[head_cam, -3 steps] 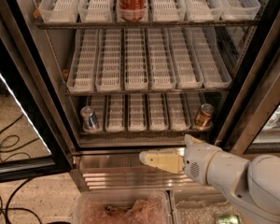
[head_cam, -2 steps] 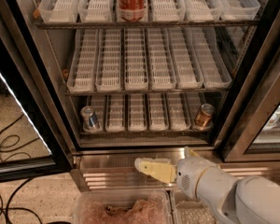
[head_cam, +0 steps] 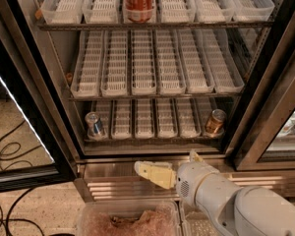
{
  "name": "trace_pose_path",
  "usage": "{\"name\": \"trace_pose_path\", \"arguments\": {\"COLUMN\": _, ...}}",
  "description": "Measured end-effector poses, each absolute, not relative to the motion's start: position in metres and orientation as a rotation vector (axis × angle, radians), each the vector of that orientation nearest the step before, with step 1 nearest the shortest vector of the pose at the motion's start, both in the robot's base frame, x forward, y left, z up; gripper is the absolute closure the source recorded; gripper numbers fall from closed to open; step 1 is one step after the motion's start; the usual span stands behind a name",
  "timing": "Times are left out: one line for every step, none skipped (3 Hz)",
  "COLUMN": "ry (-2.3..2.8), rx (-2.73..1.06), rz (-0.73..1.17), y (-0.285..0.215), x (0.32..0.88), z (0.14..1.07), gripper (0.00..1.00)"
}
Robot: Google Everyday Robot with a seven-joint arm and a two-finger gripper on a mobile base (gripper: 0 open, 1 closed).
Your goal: Pick orange can from bottom shelf of fridge
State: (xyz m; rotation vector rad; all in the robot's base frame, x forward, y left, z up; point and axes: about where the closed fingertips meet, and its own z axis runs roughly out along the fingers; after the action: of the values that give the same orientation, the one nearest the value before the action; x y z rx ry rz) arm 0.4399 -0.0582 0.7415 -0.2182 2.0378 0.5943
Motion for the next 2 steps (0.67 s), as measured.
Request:
{"name": "trace_pose_path", "arguments": {"ry": 2.035, "rx": -0.157, "rz": 0.49, "y": -0.063, "x": 0.447, "z": 0.742, "gripper": 0.0}}
{"name": "trace_pose_path", "arguments": {"ry": 2.032, "rx": -0.116, "rz": 0.413, "y": -0.077, "x": 0.455, "z": 0.743, "gripper": 0.0}}
